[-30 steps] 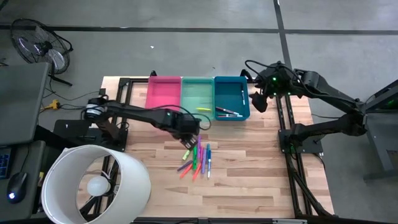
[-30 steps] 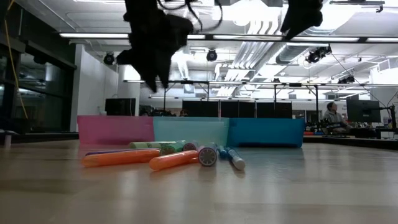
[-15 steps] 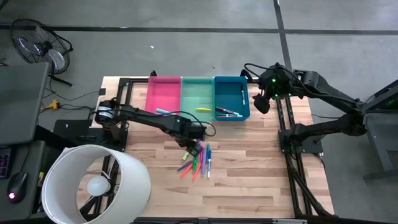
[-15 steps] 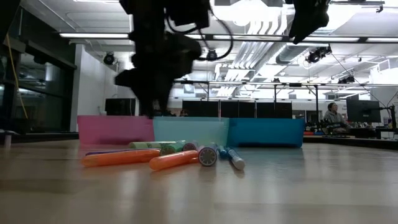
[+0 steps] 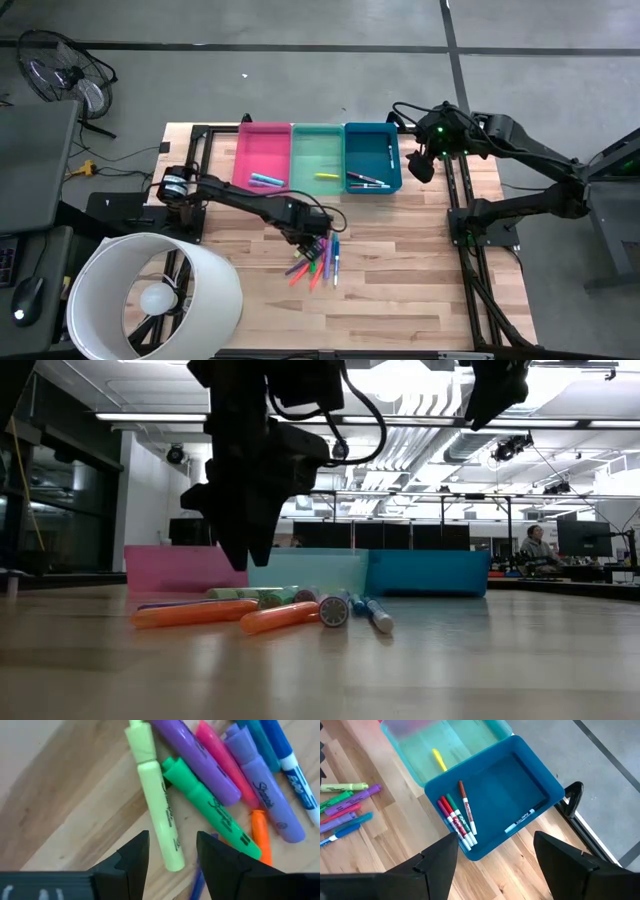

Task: Pick & Place Markers
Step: Put the light green marker into the red bin

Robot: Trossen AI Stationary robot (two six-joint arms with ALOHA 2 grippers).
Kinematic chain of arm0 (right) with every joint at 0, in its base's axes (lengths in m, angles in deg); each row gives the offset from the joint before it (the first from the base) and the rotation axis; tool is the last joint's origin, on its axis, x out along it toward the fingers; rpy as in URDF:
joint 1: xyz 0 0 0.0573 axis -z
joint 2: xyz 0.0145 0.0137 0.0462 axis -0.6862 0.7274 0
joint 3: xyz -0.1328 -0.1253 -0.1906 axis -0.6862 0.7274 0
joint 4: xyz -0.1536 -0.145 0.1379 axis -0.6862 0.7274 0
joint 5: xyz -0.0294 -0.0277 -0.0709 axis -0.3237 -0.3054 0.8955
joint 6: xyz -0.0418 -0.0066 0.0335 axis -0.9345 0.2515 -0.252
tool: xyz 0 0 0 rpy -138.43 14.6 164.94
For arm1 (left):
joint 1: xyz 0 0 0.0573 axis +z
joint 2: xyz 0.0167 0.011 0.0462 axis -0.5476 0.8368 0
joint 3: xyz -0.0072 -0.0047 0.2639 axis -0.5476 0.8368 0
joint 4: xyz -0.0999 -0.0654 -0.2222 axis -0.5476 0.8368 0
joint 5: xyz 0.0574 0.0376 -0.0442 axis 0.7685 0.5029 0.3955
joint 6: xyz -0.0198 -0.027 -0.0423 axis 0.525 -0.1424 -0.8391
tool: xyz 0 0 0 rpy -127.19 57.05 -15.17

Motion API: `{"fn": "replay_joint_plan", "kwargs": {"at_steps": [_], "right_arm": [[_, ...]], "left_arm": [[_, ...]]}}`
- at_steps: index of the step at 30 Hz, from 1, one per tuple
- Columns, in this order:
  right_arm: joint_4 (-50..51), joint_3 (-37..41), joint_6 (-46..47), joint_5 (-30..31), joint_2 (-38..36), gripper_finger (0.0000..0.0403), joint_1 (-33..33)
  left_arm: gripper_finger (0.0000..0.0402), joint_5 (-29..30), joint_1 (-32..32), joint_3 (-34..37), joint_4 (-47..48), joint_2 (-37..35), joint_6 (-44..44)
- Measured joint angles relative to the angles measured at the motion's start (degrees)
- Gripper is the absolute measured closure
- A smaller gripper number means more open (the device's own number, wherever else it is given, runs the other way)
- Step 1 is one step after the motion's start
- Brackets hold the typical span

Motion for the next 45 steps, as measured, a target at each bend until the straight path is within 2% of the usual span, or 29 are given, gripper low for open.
{"fn": "replay_joint_plan", "kwargs": {"at_steps": [19,45], "right_arm": [[0.0,0.0,1.4,0.0,0.0,0.0153,0.0],[0.0,0.0,1.6,0.6,0.0,0.0153,0.0]], "left_arm": [[0.0241,-1.0,0.1,2.4,-0.8,0.0,0.2],[0.0241,-1.0,-0.7,2.3,-2.3,0.6,1.9]]}}
